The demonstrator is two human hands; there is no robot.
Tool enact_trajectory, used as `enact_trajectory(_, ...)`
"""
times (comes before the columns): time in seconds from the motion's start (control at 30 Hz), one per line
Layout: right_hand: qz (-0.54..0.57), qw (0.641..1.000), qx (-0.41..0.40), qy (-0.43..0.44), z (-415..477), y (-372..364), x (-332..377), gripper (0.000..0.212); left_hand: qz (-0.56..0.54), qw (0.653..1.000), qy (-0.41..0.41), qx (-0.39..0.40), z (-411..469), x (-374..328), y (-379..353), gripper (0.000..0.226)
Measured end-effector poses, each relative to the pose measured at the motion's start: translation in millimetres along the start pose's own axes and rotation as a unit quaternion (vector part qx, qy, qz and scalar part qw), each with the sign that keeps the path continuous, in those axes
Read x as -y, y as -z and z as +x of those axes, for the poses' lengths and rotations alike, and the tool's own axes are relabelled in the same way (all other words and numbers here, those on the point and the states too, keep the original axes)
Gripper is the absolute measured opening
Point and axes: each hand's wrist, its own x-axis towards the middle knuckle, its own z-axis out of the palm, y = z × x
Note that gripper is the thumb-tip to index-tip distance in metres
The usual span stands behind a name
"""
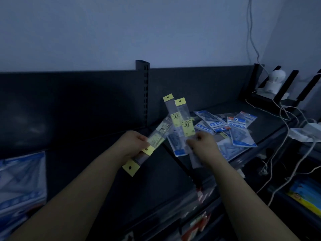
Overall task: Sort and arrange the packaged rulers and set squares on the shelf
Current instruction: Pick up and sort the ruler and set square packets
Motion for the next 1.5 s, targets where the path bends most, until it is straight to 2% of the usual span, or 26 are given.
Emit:
enact_trajectory(0.17,0.015,0.999,0.024,0.024,-45,-36,37,0.017,-0.074,0.997,0.019,-0.027,-53,30,44,0.009)
enact_trajectory(0.33,0.028,0.995,0.084,0.051,-98,-83,79,0.014,-0.123,0.989,0.022,-0.078,-115,62,96,0.013)
enact_trajectory(0.57,0.073,0.978,0.177,0.077,-161,-164,129,0.018,-0.105,0.973,0.016,-0.203,-190,114,168,0.013)
enact_trajectory(0.67,0.067,0.965,0.224,0.118,-185,-194,155,0.020,-0.110,0.959,0.019,-0.260,-221,132,196,0.011)
enact_trajectory(0.8,0.083,0.940,0.290,0.160,-210,-236,187,0.012,-0.153,0.928,0.039,-0.338,-257,155,227,0.014)
enact_trajectory(0.93,0.081,0.907,0.364,0.198,-248,-290,220,0.015,-0.180,0.887,0.056,-0.422,-310,179,261,0.005)
enact_trajectory(1.2,0.096,0.860,0.448,0.225,-345,-385,272,0.016,-0.123,0.823,0.107,-0.544,-406,248,330,0.007)
enact_trajectory(1.37,0.106,0.849,0.475,0.208,-411,-446,317,0.013,-0.045,0.785,0.126,-0.604,-460,290,396,0.014)
enact_trajectory(1.5,0.105,0.851,0.477,0.195,-458,-496,351,0.013,0.026,0.776,0.152,-0.611,-497,322,456,0.029)
